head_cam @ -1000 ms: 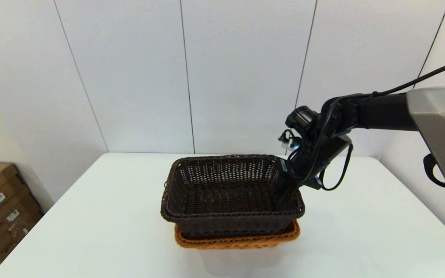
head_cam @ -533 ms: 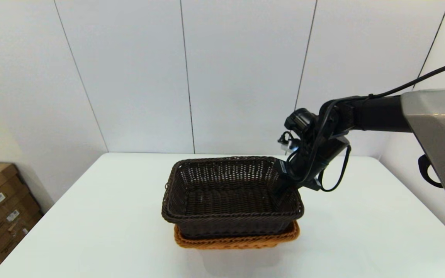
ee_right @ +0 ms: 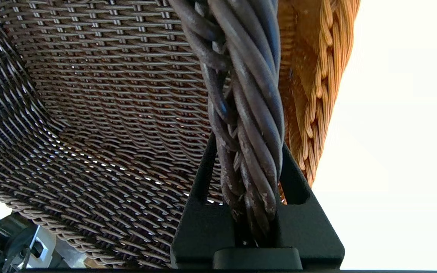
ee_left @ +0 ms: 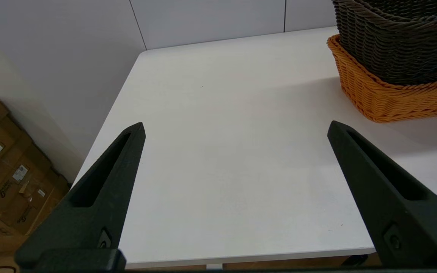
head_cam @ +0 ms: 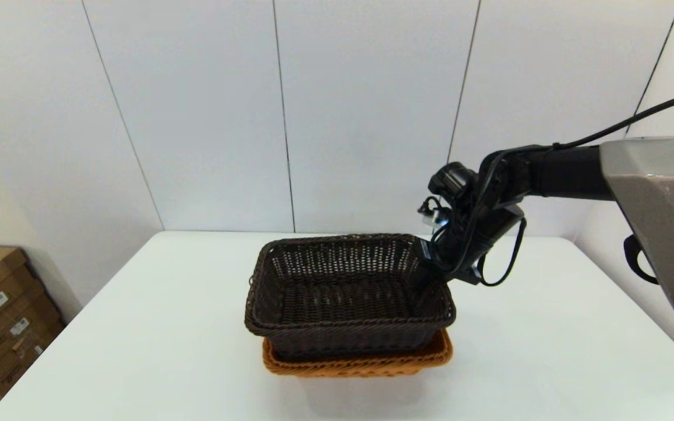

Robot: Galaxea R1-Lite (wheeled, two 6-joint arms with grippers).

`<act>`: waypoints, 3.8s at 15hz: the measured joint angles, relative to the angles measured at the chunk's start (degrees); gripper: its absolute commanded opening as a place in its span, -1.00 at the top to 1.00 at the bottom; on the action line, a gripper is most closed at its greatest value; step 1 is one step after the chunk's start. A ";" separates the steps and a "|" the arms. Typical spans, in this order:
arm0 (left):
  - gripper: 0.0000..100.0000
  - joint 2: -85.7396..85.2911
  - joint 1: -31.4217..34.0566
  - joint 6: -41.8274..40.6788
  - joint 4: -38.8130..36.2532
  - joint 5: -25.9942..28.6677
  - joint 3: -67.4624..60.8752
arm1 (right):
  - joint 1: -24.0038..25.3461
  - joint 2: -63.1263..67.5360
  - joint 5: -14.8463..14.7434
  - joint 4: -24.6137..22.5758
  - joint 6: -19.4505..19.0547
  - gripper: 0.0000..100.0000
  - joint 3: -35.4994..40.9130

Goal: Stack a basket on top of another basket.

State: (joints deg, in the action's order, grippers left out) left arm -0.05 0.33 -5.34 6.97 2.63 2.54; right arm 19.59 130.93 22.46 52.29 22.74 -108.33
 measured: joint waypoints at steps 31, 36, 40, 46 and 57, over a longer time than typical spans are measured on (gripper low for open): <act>-1.00 0.00 0.00 0.02 0.00 0.01 0.00 | -2.32 0.79 0.04 0.13 -1.57 -1.00 0.06; -1.00 0.00 0.00 0.02 0.02 -0.02 0.00 | -4.96 -0.68 0.04 0.17 -1.63 -1.00 -0.28; -1.00 0.00 0.00 0.02 0.02 0.00 0.02 | -7.83 -8.16 0.52 2.47 -3.04 -1.00 -0.22; -1.00 0.00 0.00 0.00 0.02 0.00 0.02 | -8.63 -30.68 -0.09 8.85 -3.69 -1.00 7.03; -1.00 0.00 0.00 0.00 0.00 0.01 0.02 | -10.08 -72.19 -5.42 9.03 3.11 -1.00 40.89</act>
State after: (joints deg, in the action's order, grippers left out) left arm -0.05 0.33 -5.34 6.97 2.65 2.56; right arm 9.51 58.73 17.03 61.32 25.84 -67.44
